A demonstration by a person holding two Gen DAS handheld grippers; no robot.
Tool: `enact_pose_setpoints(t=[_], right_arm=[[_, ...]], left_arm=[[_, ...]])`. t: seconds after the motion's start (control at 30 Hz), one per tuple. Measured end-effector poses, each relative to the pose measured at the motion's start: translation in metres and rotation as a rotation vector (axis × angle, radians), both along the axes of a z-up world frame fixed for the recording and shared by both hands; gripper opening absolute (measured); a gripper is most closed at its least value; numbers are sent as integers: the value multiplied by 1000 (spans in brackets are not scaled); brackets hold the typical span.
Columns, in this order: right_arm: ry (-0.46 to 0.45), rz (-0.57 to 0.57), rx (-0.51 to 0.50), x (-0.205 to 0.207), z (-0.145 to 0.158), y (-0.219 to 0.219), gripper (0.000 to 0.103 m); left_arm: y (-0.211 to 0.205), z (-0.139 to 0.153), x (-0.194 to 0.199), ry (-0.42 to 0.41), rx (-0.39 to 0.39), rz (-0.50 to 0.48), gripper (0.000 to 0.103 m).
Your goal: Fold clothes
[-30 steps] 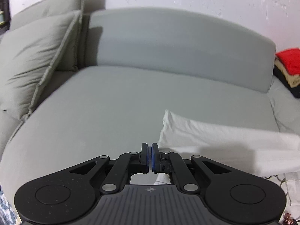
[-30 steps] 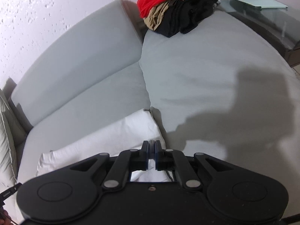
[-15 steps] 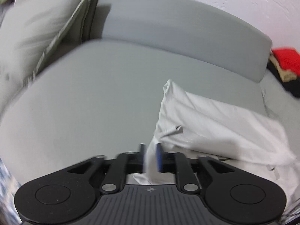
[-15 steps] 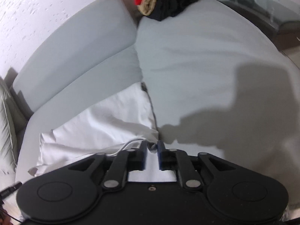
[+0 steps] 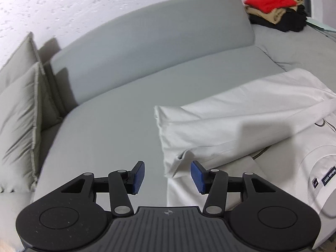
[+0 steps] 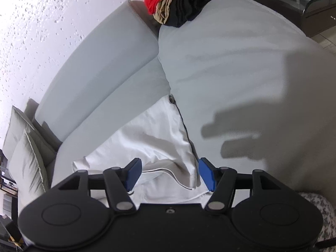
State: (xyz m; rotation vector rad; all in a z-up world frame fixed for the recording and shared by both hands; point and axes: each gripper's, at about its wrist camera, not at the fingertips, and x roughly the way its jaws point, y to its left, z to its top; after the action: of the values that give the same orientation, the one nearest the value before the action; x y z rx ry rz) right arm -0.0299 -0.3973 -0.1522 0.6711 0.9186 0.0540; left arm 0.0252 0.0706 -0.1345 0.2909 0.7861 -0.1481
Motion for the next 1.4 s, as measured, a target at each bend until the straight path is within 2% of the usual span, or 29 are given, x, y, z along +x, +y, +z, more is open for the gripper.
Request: enact_pose_setpoints(t=[0.07,0.17,0.3,0.53,0.67,0.7,0.87,1.0,1.1,1.17,1.23,1.4], right_arm=[[15,2,-3,4,-5,1,59],[42,-16,-18,7,-11,0,57],[72,-4,-7,11,-21,2,41],[10,239,-251,23,-19,51,42],[10,335,-409,33,-27,78,42],[9,345,-434,35,-28,82,42],[9,377,-479,40,-31,87,42],[7,387,-501,40,-32,87,39],[3,392,-510,41,-33,86,34],[-4,400,-520,42,-34,86,25],[-6,401,-531,43,-34,86,9],[-39,388,-570,41,-25,84,4]], left_arm=[[-11,-4,4,-13,70,-62,48],[-10,-8,8,-14,70,-80,48],[-9,-15,14,-6,65,-89,46],[-17,-23,19,-7,88,-134,38],[-19,-27,24,-14,105,-137,19],[-19,-27,24,-16,103,-137,19],[-17,-27,25,-2,98,-164,17],[-17,-29,27,10,112,-174,7],[-16,-28,27,0,111,-165,5],[-15,-26,27,-9,101,-156,5],[-13,-24,27,-13,89,-140,5],[-4,-14,27,-27,42,-95,4]])
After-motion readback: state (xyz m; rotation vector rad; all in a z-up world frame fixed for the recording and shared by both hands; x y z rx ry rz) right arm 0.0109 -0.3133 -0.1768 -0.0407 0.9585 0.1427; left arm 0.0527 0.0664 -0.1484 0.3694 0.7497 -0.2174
